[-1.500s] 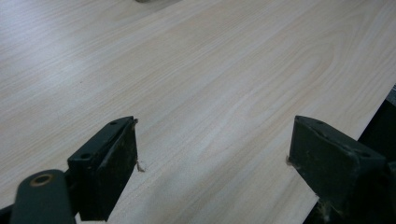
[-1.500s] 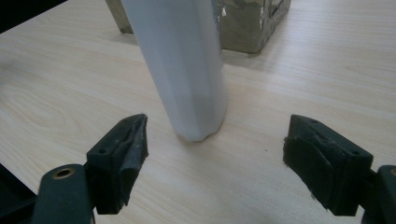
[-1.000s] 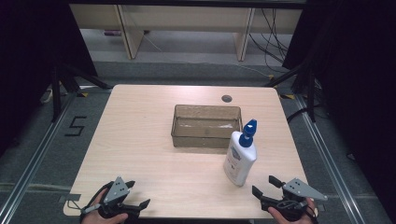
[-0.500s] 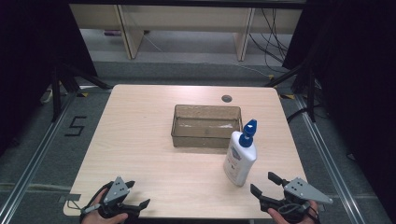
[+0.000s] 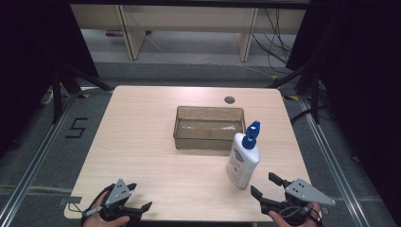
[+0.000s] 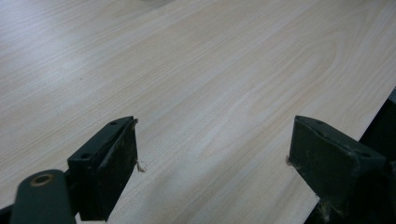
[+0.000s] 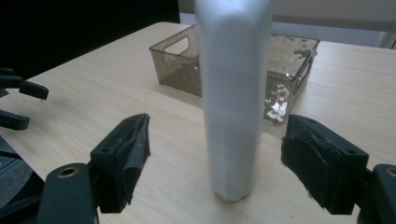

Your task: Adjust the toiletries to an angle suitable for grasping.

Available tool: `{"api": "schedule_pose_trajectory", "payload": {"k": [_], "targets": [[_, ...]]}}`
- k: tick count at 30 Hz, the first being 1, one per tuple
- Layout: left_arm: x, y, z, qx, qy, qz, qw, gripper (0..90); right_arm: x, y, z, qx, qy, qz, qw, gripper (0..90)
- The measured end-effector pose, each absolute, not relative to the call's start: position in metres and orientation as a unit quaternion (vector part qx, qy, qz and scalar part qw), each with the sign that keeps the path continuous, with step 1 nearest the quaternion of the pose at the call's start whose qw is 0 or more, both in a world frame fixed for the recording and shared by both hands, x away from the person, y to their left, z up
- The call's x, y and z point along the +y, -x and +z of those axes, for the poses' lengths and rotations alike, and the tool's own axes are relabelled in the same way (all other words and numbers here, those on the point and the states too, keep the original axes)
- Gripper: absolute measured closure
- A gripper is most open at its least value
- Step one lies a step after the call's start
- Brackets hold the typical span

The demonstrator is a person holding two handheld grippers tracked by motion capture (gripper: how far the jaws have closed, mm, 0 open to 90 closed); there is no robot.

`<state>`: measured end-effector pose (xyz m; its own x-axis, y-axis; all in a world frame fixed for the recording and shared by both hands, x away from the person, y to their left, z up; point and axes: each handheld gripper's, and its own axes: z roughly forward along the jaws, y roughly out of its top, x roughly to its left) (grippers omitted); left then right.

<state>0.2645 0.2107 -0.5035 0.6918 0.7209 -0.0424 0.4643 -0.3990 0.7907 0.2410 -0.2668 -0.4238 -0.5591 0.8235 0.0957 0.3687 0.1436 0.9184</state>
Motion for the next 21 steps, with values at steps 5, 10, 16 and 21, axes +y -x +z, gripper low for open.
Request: {"api": "schedule_pose_trajectory", "payload": {"k": [5,10,16,21], "targets": [[0.211,-0.264,-0.503,0.360,-0.822,0.156,0.413,14.9,-0.267,-0.243,-0.420,0.723,-0.401,0.511,0.236,22.9],[0.211,-0.265,-0.503,0.356,-0.823,0.158,0.413,14.9,-0.264,-0.246,-0.416,0.723,-0.399,0.514,0.233,22.7],[0.211,-0.265,-0.503,0.356,-0.823,0.158,0.413,14.9,-0.260,-0.248,-0.410,0.724,-0.393,0.517,0.233,22.1],[0.211,-0.265,-0.503,0.357,-0.823,0.157,0.413,14.9,-0.258,-0.250,-0.404,0.723,-0.393,0.519,0.233,21.4]]}}
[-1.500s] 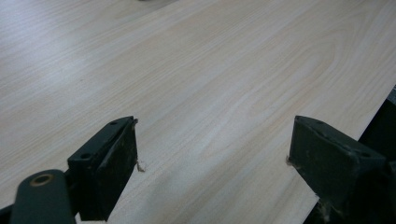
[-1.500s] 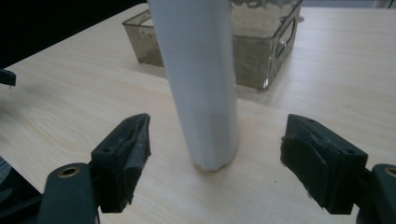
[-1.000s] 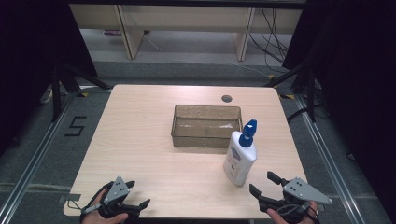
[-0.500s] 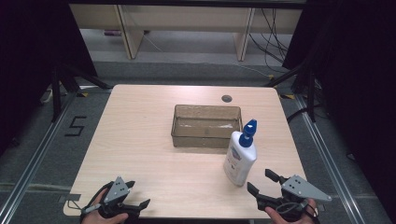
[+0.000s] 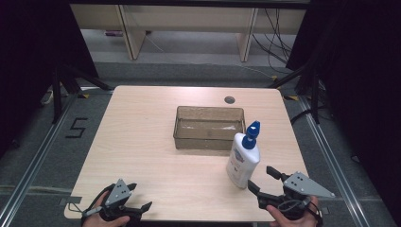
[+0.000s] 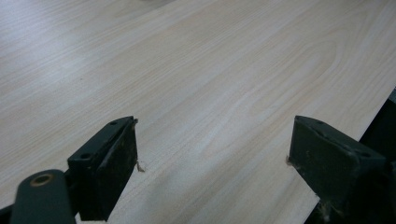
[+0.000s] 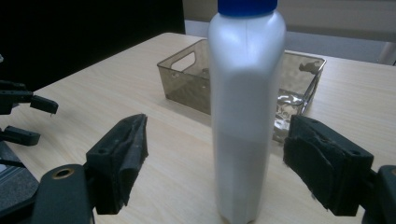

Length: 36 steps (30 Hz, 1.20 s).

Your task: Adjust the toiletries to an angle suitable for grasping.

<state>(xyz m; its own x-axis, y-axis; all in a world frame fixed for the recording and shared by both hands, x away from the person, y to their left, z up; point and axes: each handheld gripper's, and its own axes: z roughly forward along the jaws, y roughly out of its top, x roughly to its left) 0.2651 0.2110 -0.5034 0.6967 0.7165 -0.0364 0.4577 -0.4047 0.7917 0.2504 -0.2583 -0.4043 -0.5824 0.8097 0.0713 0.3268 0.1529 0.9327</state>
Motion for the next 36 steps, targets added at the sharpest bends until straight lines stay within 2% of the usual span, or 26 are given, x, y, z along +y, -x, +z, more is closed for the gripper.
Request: {"api": "schedule_pose_trajectory", "payload": {"k": [5,9,10,12,16,17,18,20,28,30,36], "targets": [[0.211,-0.265,-0.503,0.356,-0.825,0.159,0.410,14.9,-0.255,-0.252,-0.396,0.719,-0.398,0.522,0.225,21.1],[0.212,-0.266,-0.503,0.353,-0.829,0.162,0.403,14.9,-0.254,-0.257,-0.388,0.718,-0.386,0.525,0.246,20.9],[0.212,-0.266,-0.503,0.352,-0.829,0.161,0.403,14.9,-0.252,-0.256,-0.386,0.717,-0.396,0.527,0.226,20.9],[0.212,-0.266,-0.503,0.352,-0.829,0.161,0.403,14.9,-0.251,-0.261,-0.383,0.717,-0.385,0.526,0.247,20.8],[0.211,-0.265,-0.503,0.356,-0.824,0.156,0.412,14.9,-0.246,-0.265,-0.376,0.720,-0.388,0.523,0.240,20.6],[0.211,-0.265,-0.503,0.357,-0.825,0.160,0.408,14.9,-0.246,-0.268,-0.375,0.718,-0.380,0.528,0.250,20.6],[0.210,-0.265,-0.504,0.359,-0.822,0.157,0.413,14.9,-0.243,-0.266,-0.374,0.716,-0.396,0.528,0.228,20.6],[0.210,-0.265,-0.504,0.358,-0.823,0.158,0.411,14.9,-0.244,-0.271,-0.371,0.719,-0.377,0.525,0.257,20.6],[0.210,-0.265,-0.504,0.362,-0.821,0.157,0.413,14.9,-0.240,-0.281,-0.361,0.712,-0.388,0.529,0.250,20.5],[0.213,-0.266,-0.503,0.357,-0.830,0.162,0.397,14.9,-0.239,-0.285,-0.360,0.712,-0.386,0.529,0.253,20.4],[0.210,-0.267,-0.505,0.364,-0.818,0.155,0.418,14.9,-0.233,-0.299,-0.359,0.715,-0.387,0.523,0.257,20.9]]}}
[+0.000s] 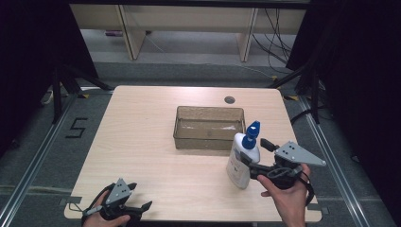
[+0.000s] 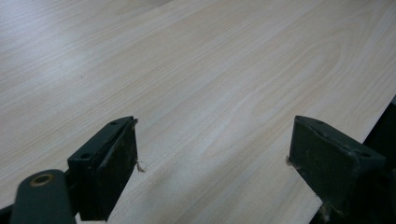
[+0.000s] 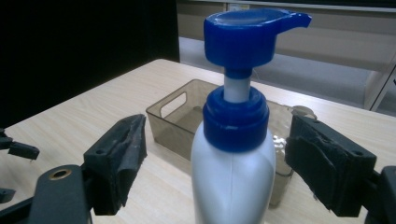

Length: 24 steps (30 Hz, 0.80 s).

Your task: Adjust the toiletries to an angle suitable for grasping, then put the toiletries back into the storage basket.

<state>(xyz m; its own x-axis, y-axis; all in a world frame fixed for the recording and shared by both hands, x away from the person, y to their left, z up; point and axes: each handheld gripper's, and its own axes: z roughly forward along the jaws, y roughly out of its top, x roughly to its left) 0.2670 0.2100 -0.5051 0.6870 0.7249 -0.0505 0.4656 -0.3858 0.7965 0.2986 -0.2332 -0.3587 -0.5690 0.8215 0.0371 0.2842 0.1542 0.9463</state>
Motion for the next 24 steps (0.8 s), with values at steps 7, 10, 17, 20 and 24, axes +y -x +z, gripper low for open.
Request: {"api": "schedule_pose_trajectory", "payload": {"k": [7,10,17,20,24], "targets": [[0.212,-0.269,-0.504,0.358,-0.827,0.155,0.404,14.9,-0.232,-0.312,-0.359,0.715,-0.385,0.521,0.262,21.5],[0.211,-0.270,-0.506,0.362,-0.823,0.153,0.411,14.9,-0.232,-0.316,-0.359,0.715,-0.382,0.526,0.257,22.3],[0.211,-0.270,-0.505,0.363,-0.822,0.148,0.413,14.9,-0.228,-0.328,-0.361,0.720,-0.370,0.526,0.262,26.2],[0.212,-0.271,-0.505,0.357,-0.827,0.151,0.406,14.9,-0.226,-0.328,-0.362,0.718,-0.382,0.529,0.243,28.1],[0.212,-0.270,-0.504,0.355,-0.828,0.147,0.408,14.9,-0.226,-0.329,-0.361,0.713,-0.374,0.533,0.259,30.6]]}}
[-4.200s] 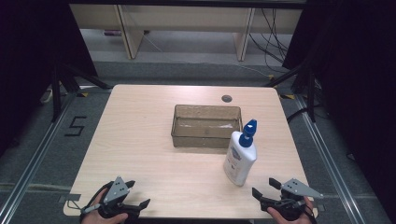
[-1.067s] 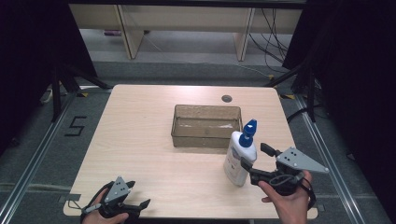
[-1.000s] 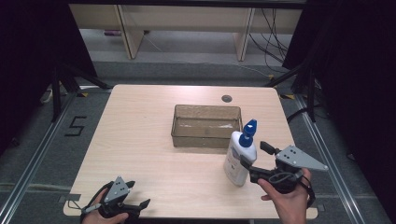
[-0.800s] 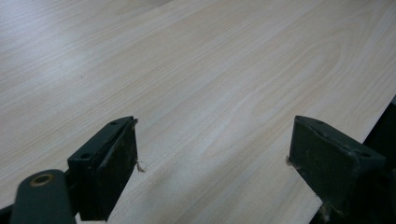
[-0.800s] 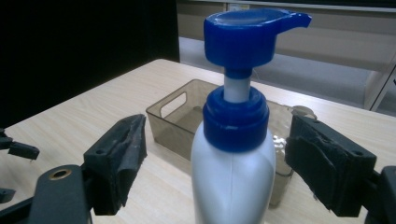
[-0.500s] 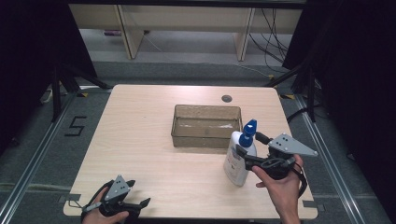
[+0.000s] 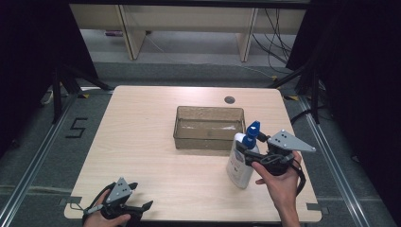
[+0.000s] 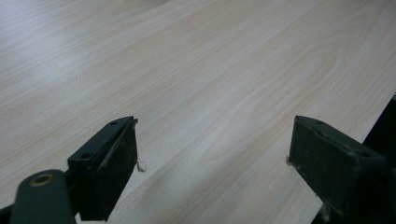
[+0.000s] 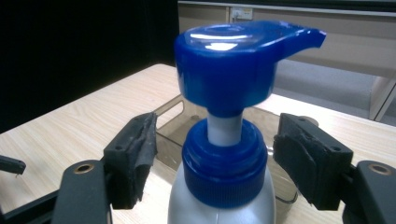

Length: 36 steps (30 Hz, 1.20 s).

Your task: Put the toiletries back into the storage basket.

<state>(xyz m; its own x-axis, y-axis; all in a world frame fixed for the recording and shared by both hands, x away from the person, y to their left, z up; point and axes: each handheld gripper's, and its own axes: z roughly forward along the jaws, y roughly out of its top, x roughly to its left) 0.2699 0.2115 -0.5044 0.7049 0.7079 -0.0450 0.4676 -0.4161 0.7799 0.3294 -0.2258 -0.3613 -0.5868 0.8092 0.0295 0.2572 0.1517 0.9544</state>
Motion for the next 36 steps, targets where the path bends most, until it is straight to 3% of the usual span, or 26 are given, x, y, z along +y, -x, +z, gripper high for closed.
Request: {"api": "schedule_pose_trajectory", "payload": {"k": [28,31,36], "targets": [[0.2126,-0.2690,-0.5045,0.352,-0.830,0.151,0.406,14.9,-0.2218,-0.3320,-0.3522,0.707,-0.357,0.545,0.276,60.8],[0.2108,-0.2680,-0.5053,0.360,-0.819,0.147,0.422,14.9,-0.2229,-0.3325,-0.3517,0.704,-0.346,0.544,0.298,61.8],[0.2136,-0.2696,-0.5045,0.352,-0.831,0.154,0.403,14.9,-0.2216,-0.3314,-0.3521,0.702,-0.352,0.547,0.290,61.8]]}}
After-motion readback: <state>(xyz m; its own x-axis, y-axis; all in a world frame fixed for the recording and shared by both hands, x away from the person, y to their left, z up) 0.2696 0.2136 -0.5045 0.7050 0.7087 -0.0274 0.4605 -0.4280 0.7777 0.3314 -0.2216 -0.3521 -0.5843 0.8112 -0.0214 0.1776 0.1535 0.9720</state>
